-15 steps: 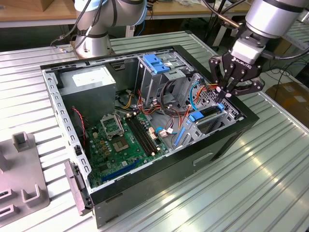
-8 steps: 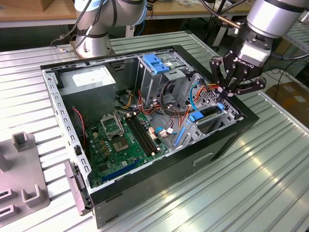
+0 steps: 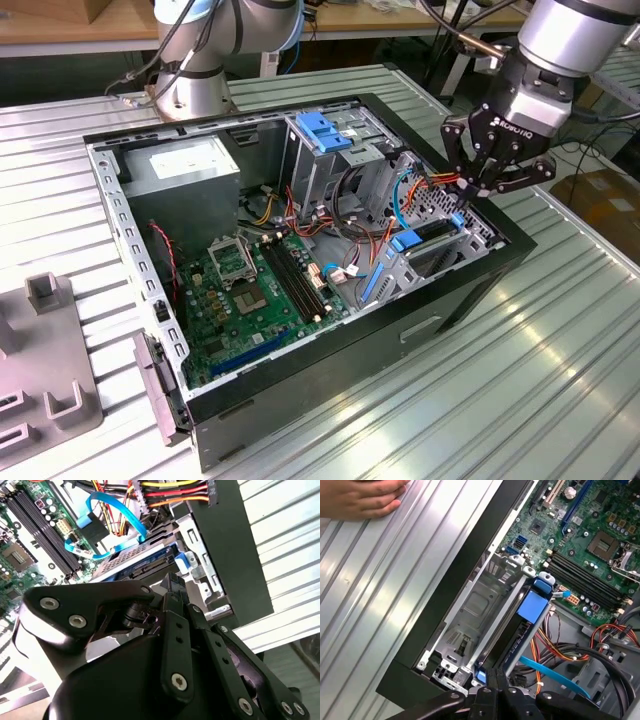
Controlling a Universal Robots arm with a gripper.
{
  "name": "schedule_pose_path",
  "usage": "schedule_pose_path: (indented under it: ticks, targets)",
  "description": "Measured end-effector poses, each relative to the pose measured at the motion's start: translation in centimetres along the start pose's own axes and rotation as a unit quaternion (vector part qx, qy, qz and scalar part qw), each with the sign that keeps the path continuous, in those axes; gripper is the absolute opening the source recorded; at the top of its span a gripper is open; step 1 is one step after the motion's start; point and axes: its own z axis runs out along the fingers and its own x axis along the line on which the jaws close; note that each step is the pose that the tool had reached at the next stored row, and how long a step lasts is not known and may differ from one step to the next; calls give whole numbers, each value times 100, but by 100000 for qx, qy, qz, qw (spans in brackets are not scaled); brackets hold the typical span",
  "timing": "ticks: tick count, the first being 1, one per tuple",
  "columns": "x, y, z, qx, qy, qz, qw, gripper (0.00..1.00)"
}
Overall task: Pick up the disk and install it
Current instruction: 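Insert the first disk wire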
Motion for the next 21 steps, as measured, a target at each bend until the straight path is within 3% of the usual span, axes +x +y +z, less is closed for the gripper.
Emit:
schedule_pose_path:
  ticks: [10, 17, 18, 21]
  targets:
    - [18, -40, 3, 60, 2, -3541, 99937, 11]
    - [31, -61, 5, 122, 11, -7457, 99721, 11]
    - [32, -63, 5, 128, 13, -7905, 99687, 18]
    - [37, -70, 6, 144, 19, -8977, 99596, 18]
